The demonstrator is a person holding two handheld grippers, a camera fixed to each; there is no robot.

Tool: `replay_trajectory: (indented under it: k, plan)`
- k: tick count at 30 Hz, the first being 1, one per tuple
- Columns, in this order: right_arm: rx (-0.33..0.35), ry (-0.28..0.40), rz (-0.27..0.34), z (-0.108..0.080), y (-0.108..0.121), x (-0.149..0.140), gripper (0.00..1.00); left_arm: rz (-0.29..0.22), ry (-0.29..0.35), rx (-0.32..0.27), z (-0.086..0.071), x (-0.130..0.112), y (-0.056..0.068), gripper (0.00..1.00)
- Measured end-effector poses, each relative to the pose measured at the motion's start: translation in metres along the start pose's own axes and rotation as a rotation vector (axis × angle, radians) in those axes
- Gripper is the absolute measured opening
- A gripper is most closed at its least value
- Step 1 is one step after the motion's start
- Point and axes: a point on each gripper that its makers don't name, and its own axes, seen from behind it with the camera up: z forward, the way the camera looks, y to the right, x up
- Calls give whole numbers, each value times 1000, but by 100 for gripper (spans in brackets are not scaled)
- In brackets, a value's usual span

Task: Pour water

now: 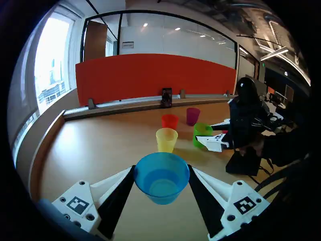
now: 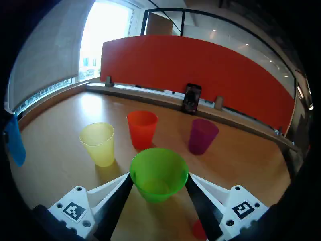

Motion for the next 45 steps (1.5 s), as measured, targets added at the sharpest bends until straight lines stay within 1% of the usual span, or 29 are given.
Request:
replay_trajectory:
  k: [5,8,11,15,21,24,29,33,39,45]
  plan:
    - [10,14,1,-15,1,7,92,7,5,-14,1,5,6,90]
    - [19,23,6,-29,1,11,92,18,9,-27,1,10,12,90]
    - [32,37,13,-47,2,16,92,32,14,-44,2,16,21,90]
    - [36,46,11,-74,6,21,92,51,19,-78,1,24,36,90]
    - [42,64,-4,-119,15,29,92,84,26,-113,-3,38,58,90]
    - [43,67,-6,-141,21,31,92,92,26,-132,-6,44,69,90]
    - [43,62,-19,-177,32,28,92,110,22,-163,-10,53,87,90]
    - [47,44,-32,-205,38,22,92,131,20,-186,-12,62,101,90]
    - [88,11,-51,-241,39,15,92,164,13,-227,-15,72,123,90]
    - [140,-4,-83,-268,36,11,92,204,4,-274,-18,79,145,90]
